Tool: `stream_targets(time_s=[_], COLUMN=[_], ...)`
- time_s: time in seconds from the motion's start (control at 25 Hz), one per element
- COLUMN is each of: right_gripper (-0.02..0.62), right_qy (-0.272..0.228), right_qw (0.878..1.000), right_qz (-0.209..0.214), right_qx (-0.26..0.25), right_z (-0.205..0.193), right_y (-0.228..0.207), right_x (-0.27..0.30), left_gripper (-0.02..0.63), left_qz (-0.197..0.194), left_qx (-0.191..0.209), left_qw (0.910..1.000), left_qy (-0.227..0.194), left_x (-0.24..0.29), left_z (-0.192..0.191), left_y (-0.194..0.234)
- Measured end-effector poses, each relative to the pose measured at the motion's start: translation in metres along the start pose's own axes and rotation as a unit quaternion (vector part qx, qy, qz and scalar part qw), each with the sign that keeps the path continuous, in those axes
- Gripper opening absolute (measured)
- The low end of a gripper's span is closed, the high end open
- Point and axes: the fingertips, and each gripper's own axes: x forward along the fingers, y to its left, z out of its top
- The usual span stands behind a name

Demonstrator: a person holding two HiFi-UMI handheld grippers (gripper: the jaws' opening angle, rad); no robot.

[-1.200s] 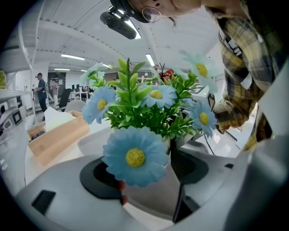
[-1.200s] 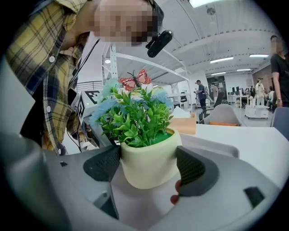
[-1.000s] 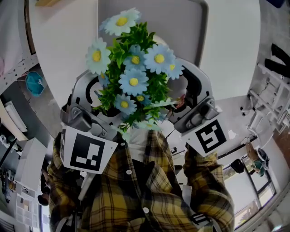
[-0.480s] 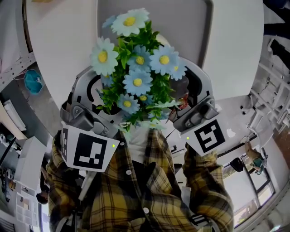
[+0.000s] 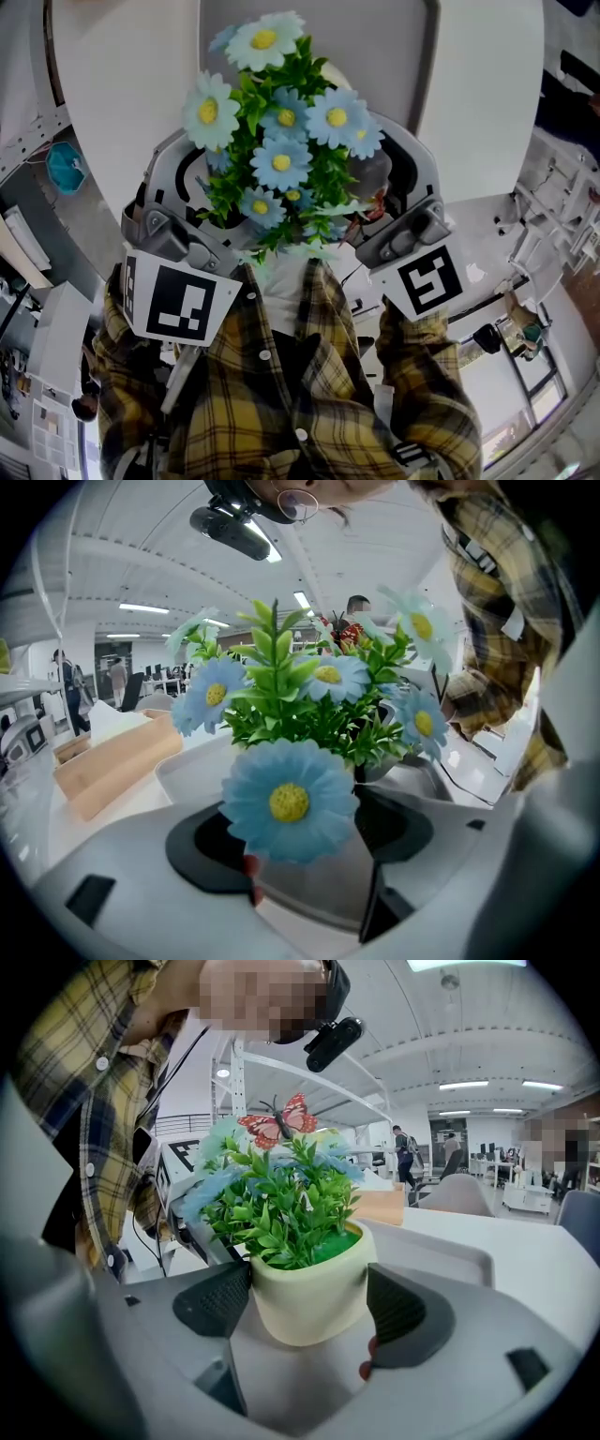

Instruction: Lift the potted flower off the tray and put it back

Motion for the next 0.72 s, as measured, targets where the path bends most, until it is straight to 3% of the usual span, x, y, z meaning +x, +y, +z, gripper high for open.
stream_targets(time_s=[0.28,0.72], right_gripper=[0.37,0.368], right_qy=[0.027,0.018], right_qw=[1.0,1.0], right_qz=[-0.014,-0.013], right_qx=[-0.006,-0.003], right_z=[-0.006,0.012], right_y=[-0.002,0.008], right_x=[-0.008,-0.034], left_gripper=[0.336,0.334], left_qz=[0.012,0.042], left_qx=[-0.017,-0.005], left_qw=[0.9998,0.9989], left_qy=[-0.004,0.02], left_x=[-0.002,-0.034], left_z=[-0.004,-0.006], left_y=[0.0,0.007])
